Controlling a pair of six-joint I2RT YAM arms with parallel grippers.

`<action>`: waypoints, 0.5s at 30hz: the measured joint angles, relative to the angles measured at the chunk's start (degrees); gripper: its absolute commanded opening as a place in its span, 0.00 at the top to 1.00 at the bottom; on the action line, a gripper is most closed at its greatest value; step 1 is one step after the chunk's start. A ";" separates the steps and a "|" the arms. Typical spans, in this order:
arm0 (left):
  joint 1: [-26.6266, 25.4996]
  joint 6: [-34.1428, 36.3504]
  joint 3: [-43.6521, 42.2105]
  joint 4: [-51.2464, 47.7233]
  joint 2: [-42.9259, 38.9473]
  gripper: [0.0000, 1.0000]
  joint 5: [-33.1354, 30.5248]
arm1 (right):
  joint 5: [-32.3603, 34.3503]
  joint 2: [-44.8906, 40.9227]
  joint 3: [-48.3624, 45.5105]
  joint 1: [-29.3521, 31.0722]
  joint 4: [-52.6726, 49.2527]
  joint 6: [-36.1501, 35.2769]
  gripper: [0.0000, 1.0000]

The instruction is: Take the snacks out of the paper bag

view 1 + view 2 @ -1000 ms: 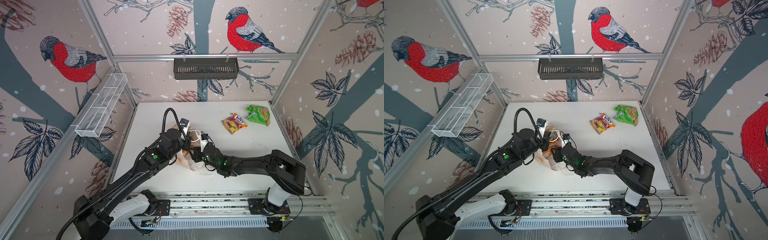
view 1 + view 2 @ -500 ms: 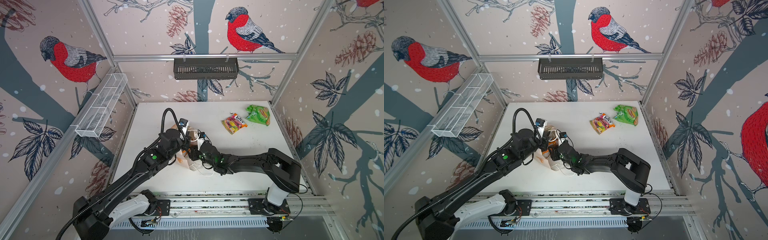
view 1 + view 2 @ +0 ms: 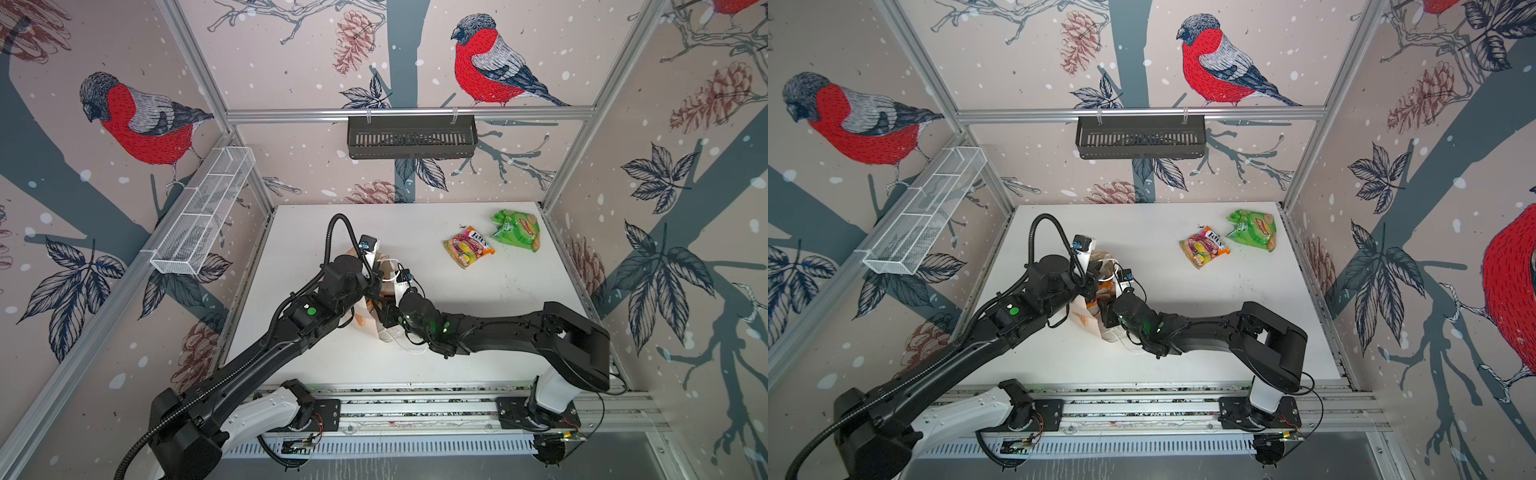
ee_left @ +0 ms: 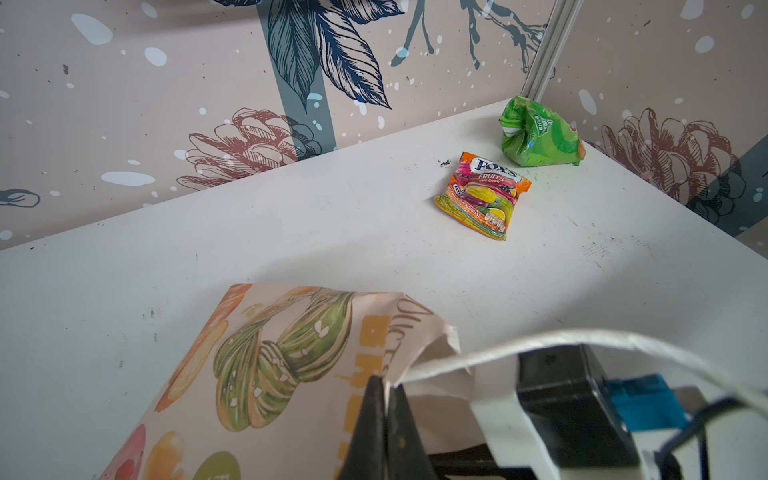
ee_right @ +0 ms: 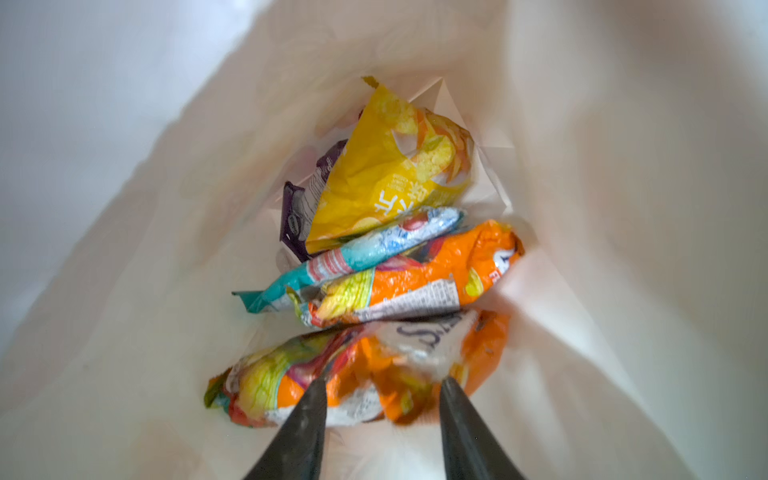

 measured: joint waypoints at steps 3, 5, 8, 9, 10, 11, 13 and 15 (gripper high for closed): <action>0.24 -0.35 0.07 0.00 0.07 1.00 0.24 | 2.10 0.02 0.26 0.72 -1.07 -0.85 0.49; 0.31 -0.37 0.07 -0.02 0.07 1.00 0.52 | 3.69 0.35 0.90 1.01 -1.86 -1.31 0.48; 0.35 -0.37 0.07 -0.07 -0.02 1.00 0.81 | 4.72 1.40 1.86 1.20 -2.80 -2.34 0.46; 0.39 -0.37 0.07 -0.13 -0.09 1.00 0.83 | 4.92 1.79 2.23 1.20 -3.10 -2.58 0.44; 0.39 -0.37 0.07 -0.22 -0.15 1.00 0.83 | 5.07 2.21 2.78 1.20 -3.34 -2.93 0.42; 0.39 -0.37 0.07 -0.22 -0.17 1.00 0.83 | 5.27 2.60 3.43 1.29 -3.63 -3.58 0.41; 0.50 -0.37 0.07 -0.24 -0.17 1.00 0.90 | 6.14 3.02 4.55 1.92 -4.42 -4.02 0.39; 0.68 -0.37 0.07 -0.22 -0.17 1.00 1.01 | 7.43 3.10 5.05 3.04 -4.98 -4.85 0.34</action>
